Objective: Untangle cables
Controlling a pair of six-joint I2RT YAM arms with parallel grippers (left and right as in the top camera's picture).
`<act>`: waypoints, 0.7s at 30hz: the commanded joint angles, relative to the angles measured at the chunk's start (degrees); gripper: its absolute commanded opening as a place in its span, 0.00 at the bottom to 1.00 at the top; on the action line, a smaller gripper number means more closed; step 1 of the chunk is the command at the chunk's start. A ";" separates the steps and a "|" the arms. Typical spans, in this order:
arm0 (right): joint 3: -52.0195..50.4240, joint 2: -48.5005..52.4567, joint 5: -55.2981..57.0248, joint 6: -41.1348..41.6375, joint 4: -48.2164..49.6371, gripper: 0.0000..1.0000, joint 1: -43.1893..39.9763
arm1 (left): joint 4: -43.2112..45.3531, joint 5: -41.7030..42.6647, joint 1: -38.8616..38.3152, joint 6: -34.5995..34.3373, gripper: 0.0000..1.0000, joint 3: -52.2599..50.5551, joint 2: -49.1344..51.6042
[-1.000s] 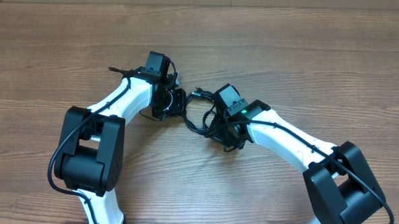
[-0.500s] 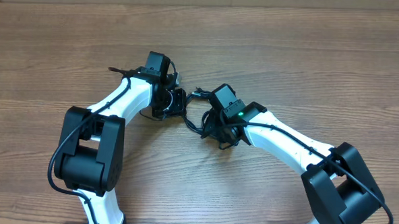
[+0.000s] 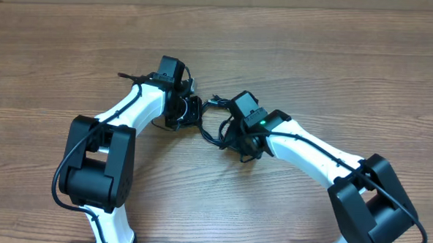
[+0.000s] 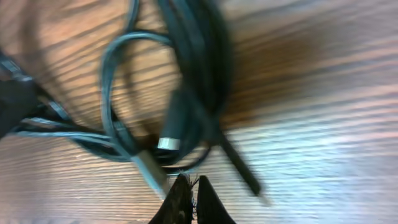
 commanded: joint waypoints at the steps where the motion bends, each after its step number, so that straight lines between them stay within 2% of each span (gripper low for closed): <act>1: -0.31 0.28 -2.08 -0.15 -1.95 0.04 -1.40 | -0.09 -1.88 -0.35 0.33 0.04 0.11 0.59; 21: -0.31 1.57 0.92 -0.15 4.98 0.04 2.05 | -0.09 -1.86 -0.35 0.33 0.04 0.11 0.59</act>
